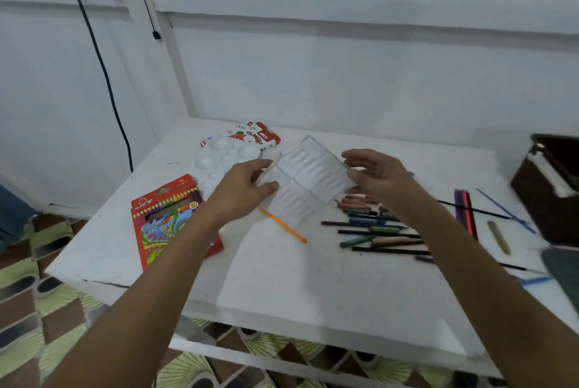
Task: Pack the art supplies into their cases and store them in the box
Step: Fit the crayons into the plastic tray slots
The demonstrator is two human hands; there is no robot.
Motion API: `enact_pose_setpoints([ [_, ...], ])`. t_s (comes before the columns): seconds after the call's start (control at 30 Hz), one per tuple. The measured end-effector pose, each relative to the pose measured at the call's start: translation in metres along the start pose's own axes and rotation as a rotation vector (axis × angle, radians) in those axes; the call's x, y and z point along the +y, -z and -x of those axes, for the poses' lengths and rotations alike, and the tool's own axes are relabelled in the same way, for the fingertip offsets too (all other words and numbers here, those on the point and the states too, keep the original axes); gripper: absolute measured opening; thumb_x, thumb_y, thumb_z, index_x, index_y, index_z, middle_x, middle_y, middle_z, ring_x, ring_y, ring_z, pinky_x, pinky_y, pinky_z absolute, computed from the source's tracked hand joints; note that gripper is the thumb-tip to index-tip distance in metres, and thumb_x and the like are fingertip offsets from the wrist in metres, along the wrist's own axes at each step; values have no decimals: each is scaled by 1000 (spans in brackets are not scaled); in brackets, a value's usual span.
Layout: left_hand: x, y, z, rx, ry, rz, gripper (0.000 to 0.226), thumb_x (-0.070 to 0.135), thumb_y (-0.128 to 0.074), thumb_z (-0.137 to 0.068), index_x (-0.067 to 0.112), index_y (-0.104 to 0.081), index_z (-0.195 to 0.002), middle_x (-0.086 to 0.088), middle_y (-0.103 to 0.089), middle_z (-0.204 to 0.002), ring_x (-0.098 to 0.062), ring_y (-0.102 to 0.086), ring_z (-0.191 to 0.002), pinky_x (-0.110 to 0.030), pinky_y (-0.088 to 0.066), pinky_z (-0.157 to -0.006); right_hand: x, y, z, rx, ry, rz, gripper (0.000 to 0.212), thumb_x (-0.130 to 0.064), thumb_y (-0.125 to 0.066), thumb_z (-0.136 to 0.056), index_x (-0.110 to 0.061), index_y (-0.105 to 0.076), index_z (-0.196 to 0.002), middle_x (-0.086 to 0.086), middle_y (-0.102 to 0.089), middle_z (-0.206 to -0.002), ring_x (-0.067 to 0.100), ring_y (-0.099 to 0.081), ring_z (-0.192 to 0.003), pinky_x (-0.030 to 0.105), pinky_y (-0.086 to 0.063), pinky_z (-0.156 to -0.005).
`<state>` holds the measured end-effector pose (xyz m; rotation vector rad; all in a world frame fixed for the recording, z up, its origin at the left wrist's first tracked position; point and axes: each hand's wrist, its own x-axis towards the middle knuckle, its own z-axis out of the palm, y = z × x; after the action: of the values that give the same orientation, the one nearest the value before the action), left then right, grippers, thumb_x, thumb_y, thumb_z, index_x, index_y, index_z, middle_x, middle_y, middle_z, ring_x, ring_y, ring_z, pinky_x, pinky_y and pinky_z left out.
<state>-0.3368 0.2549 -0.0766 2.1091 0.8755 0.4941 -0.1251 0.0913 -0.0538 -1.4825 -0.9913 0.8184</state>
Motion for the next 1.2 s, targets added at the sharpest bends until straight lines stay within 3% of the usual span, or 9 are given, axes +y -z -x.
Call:
enact_pose_setpoints([
  [0.1, 27, -15, 15, 132, -158, 79, 14, 16, -71, -82, 30, -67, -83, 15, -65, -73, 2, -57, -66, -13, -42, -63, 1, 25, 25, 7, -30, 1, 30, -10, -59, -90, -16, -62, -119, 5, -69, -110, 20, -65, -99, 34, -54, -87],
  [0.17, 34, -29, 28, 234, -311, 33, 15, 11, -72, -80, 25, -68, -82, 12, -65, -80, -1, -58, -73, -14, -44, -65, 8, 36, 38, 54, -109, -47, 25, -16, -56, -93, -24, -66, -115, -1, -68, -114, 17, -64, -104, 34, -52, -89],
  [0.3, 19, -58, 47, 235, -587, -129, 27, -5, -67, -66, 11, -73, -87, 5, -66, -97, -7, -61, -92, -21, -49, -77, 26, 42, 58, 166, -266, -389, 25, -22, -58, -91, -11, -65, -112, 8, -67, -115, 24, -66, -100, 33, -55, -80],
  [0.43, 6, -78, 60, 220, -632, -272, 26, -2, -73, -69, 13, -73, -91, -9, -61, -113, -19, -54, -112, -22, -44, -85, 47, 48, 78, 112, -299, -215, 38, -8, -67, -84, -8, -59, -121, 13, -67, -114, 20, -69, -95, 26, -55, -72],
  [0.53, 0, -86, 65, 239, -390, -260, 37, 12, -73, -77, 19, -67, -114, -10, -48, -130, -19, -42, -123, -29, -37, -97, 51, 46, 88, 57, -312, -272, 35, -1, -66, -81, -7, -62, -116, 15, -69, -108, 26, -67, -97, 28, -54, -74],
  [0.67, 16, -86, 87, 147, 158, 408, 42, 6, -61, -87, 25, -57, -124, 2, -58, -125, -11, -62, -104, -31, -55, -87, 61, 35, 106, -37, -298, -262, 35, -1, -64, -82, -9, -65, -116, 13, -68, -109, 26, -66, -102, 31, -54, -83],
  [0.77, 19, -83, 103, 138, 272, 621, 36, 5, -57, -89, 18, -61, -123, 5, -63, -122, -14, -67, -99, -29, -56, -83, 67, 26, 120, -64, -318, -143, 34, -7, -69, -81, -16, -65, -114, 9, -68, -108, 23, -66, -98, 32, -54, -82],
  [1.0, 1, -84, 124, 92, 365, 457, 36, 9, -69, -85, 18, -59, -118, 5, -61, -123, -10, -71, -78, -26, -58, -70, 74, 8, 132, -128, -385, 381, 19, -42, -63, -86, -25, -70, -92, -4, -69, -84, 8, -60, -70, 24, -48, -62],
  [1.2, -11, -88, 123, 22, 382, 116, 36, 24, -68, -85, 17, -64, -120, 3, -68, -105, -12, -69, -80, -24, -52, -71, 82, -1, 128, -212, -331, 620, 15, -35, -62, -88, -22, -69, -92, -6, -67, -85, 6, -61, -77, 17, -46, -63],
])
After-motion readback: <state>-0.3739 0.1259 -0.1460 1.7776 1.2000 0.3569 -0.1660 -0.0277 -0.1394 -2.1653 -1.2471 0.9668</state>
